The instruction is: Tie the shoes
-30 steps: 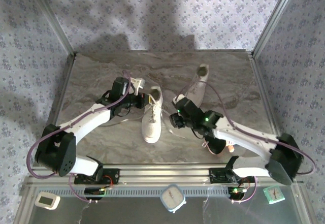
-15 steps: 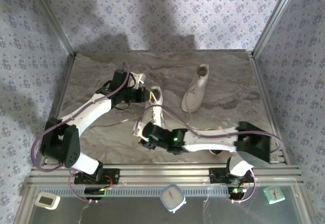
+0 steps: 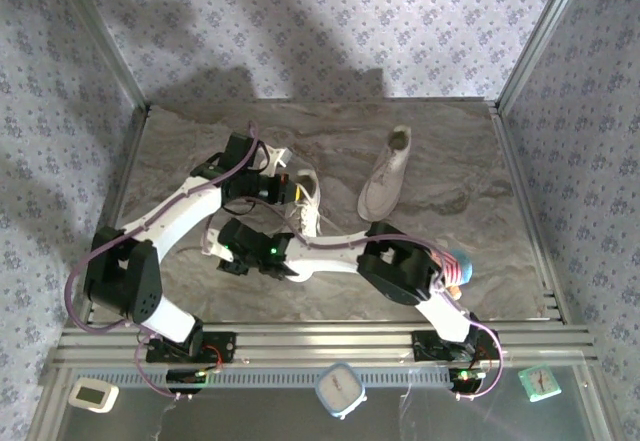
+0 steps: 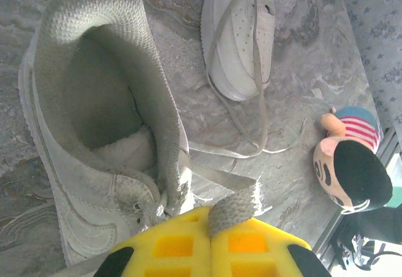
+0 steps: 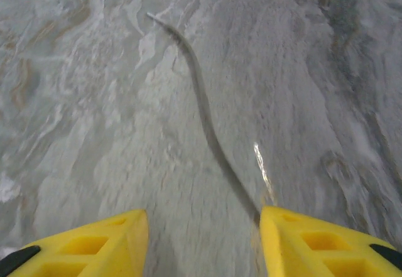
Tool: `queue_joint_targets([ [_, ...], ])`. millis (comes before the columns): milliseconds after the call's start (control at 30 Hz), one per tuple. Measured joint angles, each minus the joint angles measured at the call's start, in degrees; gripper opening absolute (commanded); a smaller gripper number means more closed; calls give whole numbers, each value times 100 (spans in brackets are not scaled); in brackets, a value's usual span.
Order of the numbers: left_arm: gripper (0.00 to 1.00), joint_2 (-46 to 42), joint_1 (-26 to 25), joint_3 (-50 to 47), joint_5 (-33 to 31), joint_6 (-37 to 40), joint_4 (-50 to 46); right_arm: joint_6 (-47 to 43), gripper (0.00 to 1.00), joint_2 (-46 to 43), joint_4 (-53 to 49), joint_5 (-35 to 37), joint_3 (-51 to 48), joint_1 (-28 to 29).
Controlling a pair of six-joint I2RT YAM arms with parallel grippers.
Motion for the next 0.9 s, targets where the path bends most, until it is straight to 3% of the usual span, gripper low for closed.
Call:
queue_joint_targets([
  [233, 0, 170, 114, 245, 37, 236, -133, -98, 62, 1172, -621, -455, 1692, -81],
  [500, 0, 205, 140, 293, 52, 358, -162, -79, 63, 2308, -1674, -1141, 3696, -120],
  [667, 0, 205, 186, 295, -76, 411, -166, 107, 56, 2691, -2170, -1475, 4293, -181],
  [900, 0, 247, 188, 348, -81, 472, -184, 164, 32, 2756, -2487, -1593, 4428, -245],
])
